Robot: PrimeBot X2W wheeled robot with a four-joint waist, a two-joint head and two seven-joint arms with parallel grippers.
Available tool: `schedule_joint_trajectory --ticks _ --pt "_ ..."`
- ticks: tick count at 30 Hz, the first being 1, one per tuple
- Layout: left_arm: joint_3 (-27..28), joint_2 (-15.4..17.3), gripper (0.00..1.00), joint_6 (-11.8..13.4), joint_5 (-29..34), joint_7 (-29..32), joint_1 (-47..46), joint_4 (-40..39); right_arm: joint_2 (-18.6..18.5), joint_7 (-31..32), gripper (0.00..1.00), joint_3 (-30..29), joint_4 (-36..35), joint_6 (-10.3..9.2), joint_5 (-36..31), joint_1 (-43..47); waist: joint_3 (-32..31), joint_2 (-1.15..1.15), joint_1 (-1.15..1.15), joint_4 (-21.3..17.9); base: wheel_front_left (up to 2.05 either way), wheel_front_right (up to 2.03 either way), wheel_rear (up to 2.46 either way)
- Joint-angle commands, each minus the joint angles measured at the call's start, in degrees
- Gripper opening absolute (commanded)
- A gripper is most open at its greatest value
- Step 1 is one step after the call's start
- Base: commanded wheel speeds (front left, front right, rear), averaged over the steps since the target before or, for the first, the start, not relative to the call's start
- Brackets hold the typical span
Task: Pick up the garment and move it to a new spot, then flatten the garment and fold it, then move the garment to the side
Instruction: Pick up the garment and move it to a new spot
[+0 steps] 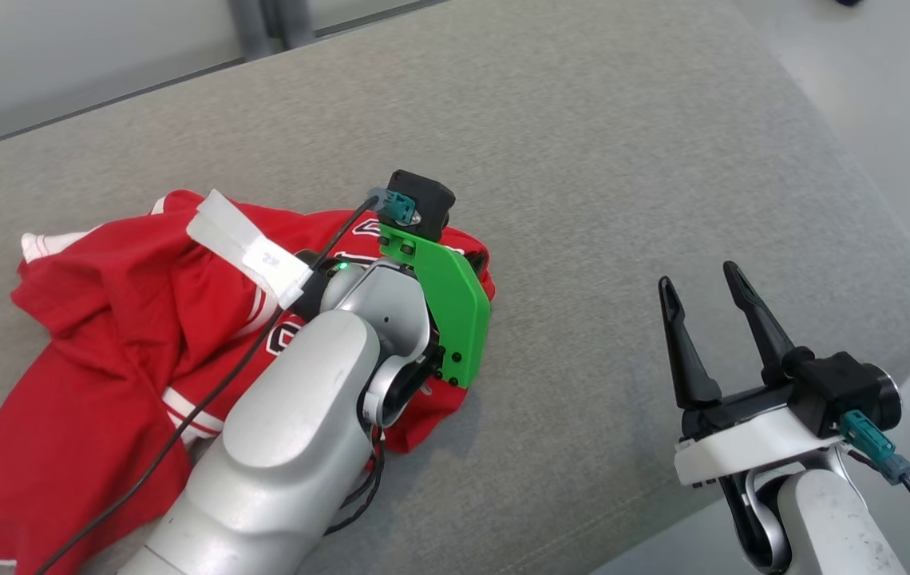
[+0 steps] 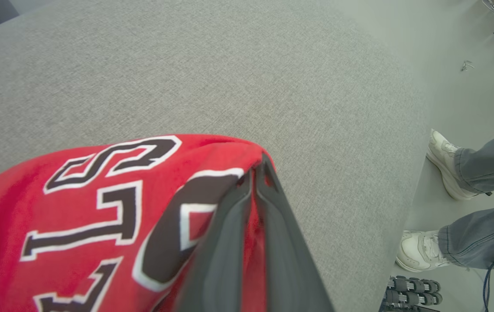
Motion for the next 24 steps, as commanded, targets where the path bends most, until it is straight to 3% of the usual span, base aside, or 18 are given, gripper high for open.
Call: schedule_joint_trajectory --ticks 1,9,11,12,13,14,15,24 --pt "-0.5 0.1 0.00 0.2 -0.3 -0.6 -1.0 0.7 0.1 -0.2 1.00 0.1 -0.1 0.00 0.3 0.6 1.4 -0.01 0.00 -9.2 0.00 0.00 0.00" --pt "-4.8 0.2 0.00 1.4 -1.4 -5.6 -2.6 7.8 0.1 -0.2 1.00 -0.9 -0.3 0.00 0.7 1.6 1.7 -0.01 0.00 -8.7 0.00 0.00 0.00" --pt "-5.7 0.2 0.13 1.6 -2.2 -6.8 -3.1 9.0 0.1 -0.2 1.00 -0.9 -0.4 0.00 0.4 1.2 1.6 -0.01 0.00 -7.6 0.00 0.00 0.00" --pt "-6.0 0.2 0.21 1.9 -2.5 -7.6 -3.4 9.4 0.1 -0.2 1.00 -0.9 -0.5 -0.01 0.2 1.0 1.4 -0.01 0.00 -7.0 0.00 0.00 0.00" --pt "-6.4 0.2 0.40 2.1 -2.8 -8.4 -3.7 9.6 0.1 -0.2 1.00 -0.9 -0.5 -0.01 -0.1 0.9 1.3 -0.01 0.00 -6.3 0.00 0.00 0.00" --pt "-6.9 0.2 0.74 2.2 -3.1 -9.1 -3.8 9.8 0.1 -0.2 1.00 -1.0 -0.5 -0.01 -0.5 0.8 1.1 -0.01 0.00 -5.6 0.00 0.00 0.00" --pt "-7.6 0.2 1.00 2.5 -3.1 -9.8 -3.9 10.0 0.1 -0.2 1.00 -1.1 -0.6 0.00 -0.8 0.7 0.8 -0.01 0.00 -4.9 0.00 0.00 0.00" --pt "-10.4 0.1 1.00 5.6 -8.9 -17.4 -5.0 5.4 0.0 -0.2 1.00 -3.5 -1.7 0.00 -3.6 1.6 -1.4 -0.01 0.00 2.8 0.00 0.00 0.00"
